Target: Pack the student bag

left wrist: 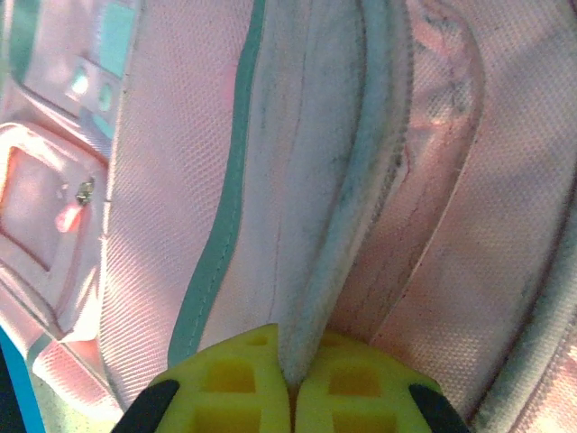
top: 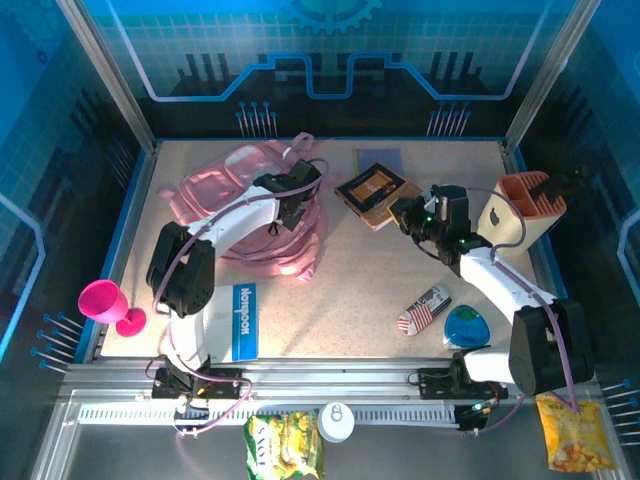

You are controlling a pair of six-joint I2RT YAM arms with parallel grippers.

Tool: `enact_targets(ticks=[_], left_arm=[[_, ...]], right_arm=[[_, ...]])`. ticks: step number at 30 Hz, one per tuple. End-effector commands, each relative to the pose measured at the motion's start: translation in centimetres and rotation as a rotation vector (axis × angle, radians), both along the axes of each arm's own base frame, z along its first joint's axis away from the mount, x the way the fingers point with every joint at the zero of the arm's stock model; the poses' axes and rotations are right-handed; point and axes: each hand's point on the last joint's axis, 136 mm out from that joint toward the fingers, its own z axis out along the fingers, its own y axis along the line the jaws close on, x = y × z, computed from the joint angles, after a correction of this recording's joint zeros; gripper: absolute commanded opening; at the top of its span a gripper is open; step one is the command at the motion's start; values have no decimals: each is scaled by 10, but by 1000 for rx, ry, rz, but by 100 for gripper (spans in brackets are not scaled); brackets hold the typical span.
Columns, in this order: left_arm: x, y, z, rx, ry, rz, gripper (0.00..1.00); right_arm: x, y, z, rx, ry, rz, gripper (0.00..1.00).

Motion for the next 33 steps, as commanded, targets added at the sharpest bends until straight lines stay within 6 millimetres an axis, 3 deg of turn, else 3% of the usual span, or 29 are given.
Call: enact_targets(ticks=[1,7,13,20,27,33], left_arm=[[11,2,52,-91,-157,47,0],[13,-2,104,-247,-309,85,0],[17,-14,146,-399,-419,74,0],[21,-29,165,-500,-443,60,0],[23,-36,176,-556,-458,54,0],[23,-38,183,-590,-473,58,0]], right_arm=[[3,-7,27,-7,-106,-4,3],[-3,1,31,-50,-109,59,4],[-9,35,35,-45,-116,175,4],[-11,88,45,-8,-143,295,4],[3,130,26,25,-87,302,4],[32,162,-1,29,-25,265,5]])
